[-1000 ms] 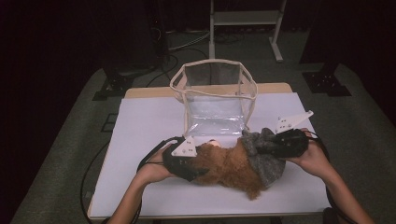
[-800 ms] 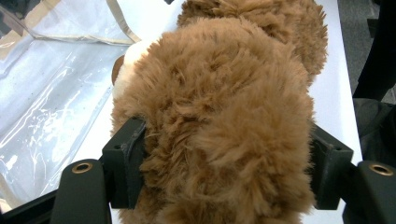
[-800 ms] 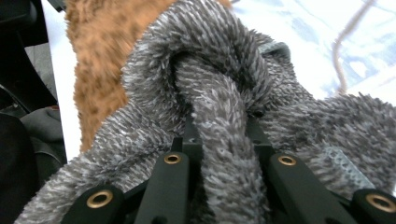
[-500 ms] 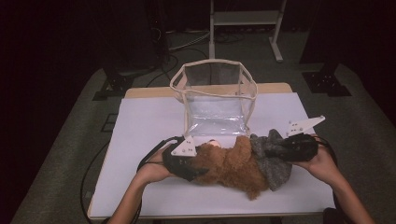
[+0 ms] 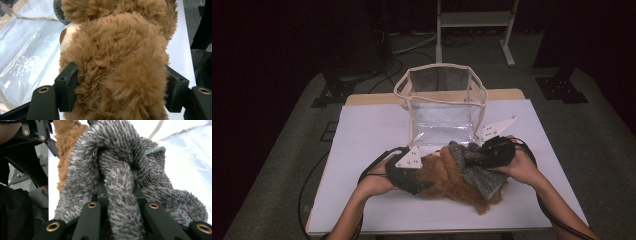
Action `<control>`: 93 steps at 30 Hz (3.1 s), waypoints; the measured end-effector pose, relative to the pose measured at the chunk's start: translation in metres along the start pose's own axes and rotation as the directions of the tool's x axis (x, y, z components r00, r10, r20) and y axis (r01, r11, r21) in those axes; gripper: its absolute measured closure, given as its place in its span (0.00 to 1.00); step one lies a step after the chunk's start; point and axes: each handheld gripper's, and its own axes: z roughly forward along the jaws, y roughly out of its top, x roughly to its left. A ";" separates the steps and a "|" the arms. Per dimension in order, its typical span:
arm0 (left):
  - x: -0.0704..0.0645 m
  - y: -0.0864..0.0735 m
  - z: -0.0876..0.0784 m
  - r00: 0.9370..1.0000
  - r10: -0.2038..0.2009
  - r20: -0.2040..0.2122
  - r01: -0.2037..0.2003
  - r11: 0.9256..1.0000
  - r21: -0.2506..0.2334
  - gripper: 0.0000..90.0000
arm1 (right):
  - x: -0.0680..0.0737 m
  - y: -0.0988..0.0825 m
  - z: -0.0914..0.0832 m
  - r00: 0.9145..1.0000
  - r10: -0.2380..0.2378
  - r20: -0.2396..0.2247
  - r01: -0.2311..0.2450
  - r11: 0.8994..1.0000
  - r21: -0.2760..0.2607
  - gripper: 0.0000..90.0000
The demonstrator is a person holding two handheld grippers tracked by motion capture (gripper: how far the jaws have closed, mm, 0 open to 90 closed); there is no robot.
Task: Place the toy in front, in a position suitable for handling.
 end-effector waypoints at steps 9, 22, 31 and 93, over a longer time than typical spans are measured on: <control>0.001 0.000 0.001 1.000 -0.020 0.006 0.020 1.000 -0.017 0.32 | -0.013 -0.058 -0.054 0.985 0.113 0.129 -0.111 0.994 -0.019 0.83; 0.004 0.005 0.001 1.000 -0.013 -0.003 0.013 1.000 -0.018 0.32 | 0.003 -0.064 -0.097 0.977 0.116 0.177 -0.101 0.991 -0.091 0.83; 0.001 0.010 0.002 1.000 -0.007 -0.008 0.007 0.999 -0.035 0.32 | 0.037 0.025 -0.057 0.990 -0.115 0.081 0.122 0.989 -0.089 0.83; 0.026 0.036 -0.046 0.994 0.044 -0.097 -0.067 0.966 -0.248 0.37 | 0.004 0.032 -0.015 1.000 -0.008 0.019 0.012 0.980 -0.200 0.85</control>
